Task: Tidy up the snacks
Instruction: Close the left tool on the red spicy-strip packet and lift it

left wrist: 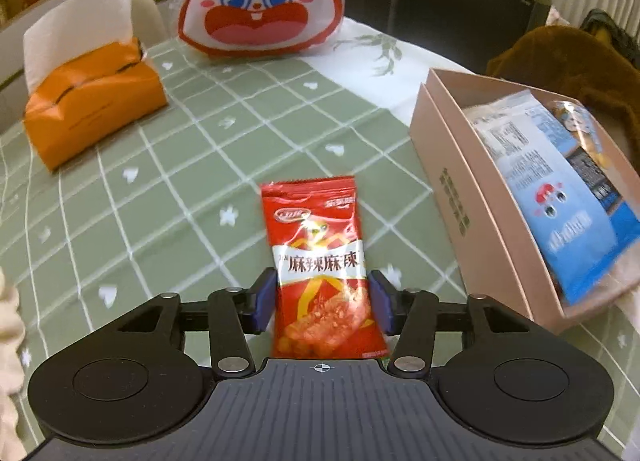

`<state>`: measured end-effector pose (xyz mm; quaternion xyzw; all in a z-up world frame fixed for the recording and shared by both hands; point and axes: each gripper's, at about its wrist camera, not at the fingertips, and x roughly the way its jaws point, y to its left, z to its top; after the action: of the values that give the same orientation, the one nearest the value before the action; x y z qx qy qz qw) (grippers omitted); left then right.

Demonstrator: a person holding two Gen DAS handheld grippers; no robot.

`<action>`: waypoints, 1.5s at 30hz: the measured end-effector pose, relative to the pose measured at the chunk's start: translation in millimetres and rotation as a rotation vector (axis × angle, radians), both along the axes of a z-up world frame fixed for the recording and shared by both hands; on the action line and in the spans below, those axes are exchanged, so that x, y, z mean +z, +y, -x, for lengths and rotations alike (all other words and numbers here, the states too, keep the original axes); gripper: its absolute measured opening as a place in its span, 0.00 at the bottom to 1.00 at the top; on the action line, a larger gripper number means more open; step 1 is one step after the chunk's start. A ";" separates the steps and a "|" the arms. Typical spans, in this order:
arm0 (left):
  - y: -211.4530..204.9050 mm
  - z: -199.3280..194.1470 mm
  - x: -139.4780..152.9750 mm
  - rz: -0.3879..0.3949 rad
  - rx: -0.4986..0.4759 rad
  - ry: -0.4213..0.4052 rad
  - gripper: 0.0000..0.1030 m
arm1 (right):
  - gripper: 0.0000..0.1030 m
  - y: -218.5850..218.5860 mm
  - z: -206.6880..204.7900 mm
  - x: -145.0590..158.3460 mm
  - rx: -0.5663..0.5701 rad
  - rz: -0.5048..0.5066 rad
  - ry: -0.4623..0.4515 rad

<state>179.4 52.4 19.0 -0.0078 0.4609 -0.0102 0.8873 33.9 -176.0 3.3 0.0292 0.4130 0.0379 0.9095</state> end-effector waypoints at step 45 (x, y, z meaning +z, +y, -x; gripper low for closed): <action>28.3 210.9 6.5 0.303 0.036 -0.012 0.52 | 0.56 65.9 18.8 35.2 0.195 0.125 0.204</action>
<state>-31.4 80.7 25.5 -0.1499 0.4486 -0.0639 0.8788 15.1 -110.1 38.5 -0.0641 0.5057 0.0969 0.8549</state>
